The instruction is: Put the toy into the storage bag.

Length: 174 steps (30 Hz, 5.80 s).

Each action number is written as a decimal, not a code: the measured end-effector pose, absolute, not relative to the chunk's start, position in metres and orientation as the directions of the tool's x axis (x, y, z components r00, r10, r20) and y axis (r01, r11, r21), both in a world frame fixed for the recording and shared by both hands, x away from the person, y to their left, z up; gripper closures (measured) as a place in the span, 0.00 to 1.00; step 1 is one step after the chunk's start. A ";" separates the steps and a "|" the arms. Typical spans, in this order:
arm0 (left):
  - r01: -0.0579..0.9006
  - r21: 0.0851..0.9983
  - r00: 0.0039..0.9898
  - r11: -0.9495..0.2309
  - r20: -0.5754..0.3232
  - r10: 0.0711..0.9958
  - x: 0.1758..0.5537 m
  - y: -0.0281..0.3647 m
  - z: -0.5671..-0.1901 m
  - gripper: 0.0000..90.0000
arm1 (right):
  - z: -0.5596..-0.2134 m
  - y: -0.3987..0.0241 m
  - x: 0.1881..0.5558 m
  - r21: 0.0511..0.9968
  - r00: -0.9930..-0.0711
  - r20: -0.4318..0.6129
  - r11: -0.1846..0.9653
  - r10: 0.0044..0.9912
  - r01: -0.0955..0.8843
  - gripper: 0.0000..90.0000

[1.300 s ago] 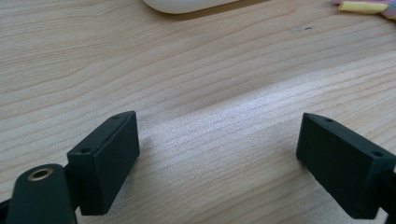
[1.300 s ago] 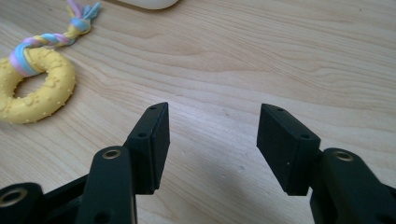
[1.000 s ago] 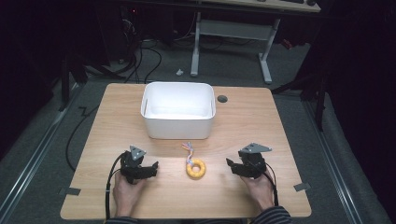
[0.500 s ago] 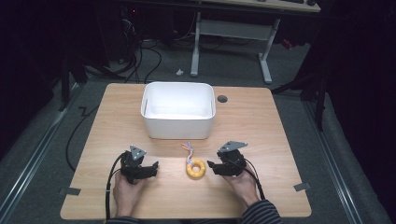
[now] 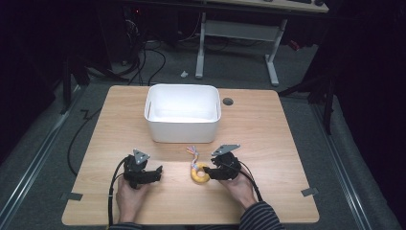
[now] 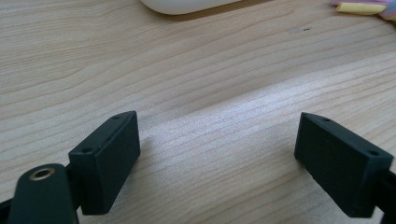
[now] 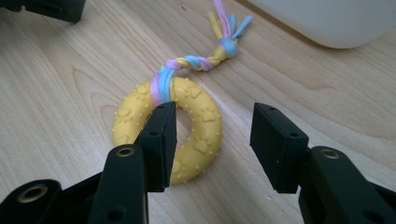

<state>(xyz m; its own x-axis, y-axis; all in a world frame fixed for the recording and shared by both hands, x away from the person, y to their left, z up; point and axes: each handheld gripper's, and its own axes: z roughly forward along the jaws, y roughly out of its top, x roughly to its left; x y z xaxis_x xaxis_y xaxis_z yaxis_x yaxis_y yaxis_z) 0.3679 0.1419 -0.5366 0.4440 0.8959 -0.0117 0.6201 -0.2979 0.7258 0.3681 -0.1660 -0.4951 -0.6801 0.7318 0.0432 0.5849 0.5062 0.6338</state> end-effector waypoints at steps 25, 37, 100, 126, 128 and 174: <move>0.619 0.728 0.443 -0.296 -0.013 0.896 0.369 0.141 -0.537 0.17 | -0.509 -0.149 0.382 0.538 -0.702 0.030 0.580 0.712 0.612 0.66; 0.616 0.727 0.449 -0.302 -0.010 0.893 0.369 0.141 -0.536 0.17 | -0.508 -0.147 0.382 0.535 -0.707 0.024 0.588 0.707 0.606 0.74; 0.614 0.728 0.456 -0.306 -0.011 0.890 0.370 0.141 -0.536 0.18 | -0.384 -0.176 0.361 0.705 -0.800 0.061 0.542 0.597 0.458 0.75; 0.614 0.728 0.455 -0.304 -0.012 0.890 0.370 0.141 -0.536 0.18 | -0.324 -0.164 0.418 0.715 -0.787 0.019 0.542 0.616 0.441 0.77; 0.615 0.728 0.455 -0.304 -0.012 0.890 0.370 0.141 -0.536 0.18 | -0.323 -0.163 0.420 0.716 -0.786 0.017 0.542 0.617 0.441 0.78; 0.614 0.727 0.457 -0.307 -0.010 0.890 0.370 0.141 -0.536 0.18 | -0.346 -0.118 0.518 0.623 -0.707 -0.017 0.561 0.707 0.546 0.78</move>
<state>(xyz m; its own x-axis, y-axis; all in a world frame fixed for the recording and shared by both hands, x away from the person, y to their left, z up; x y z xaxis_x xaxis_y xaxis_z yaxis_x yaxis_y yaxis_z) 0.3695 0.1409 -0.5364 0.4567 0.8895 -0.0099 0.6139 -0.3071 0.7271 0.5175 -0.1182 -0.3456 -0.7069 0.7071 -0.0171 0.5455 0.5605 0.6230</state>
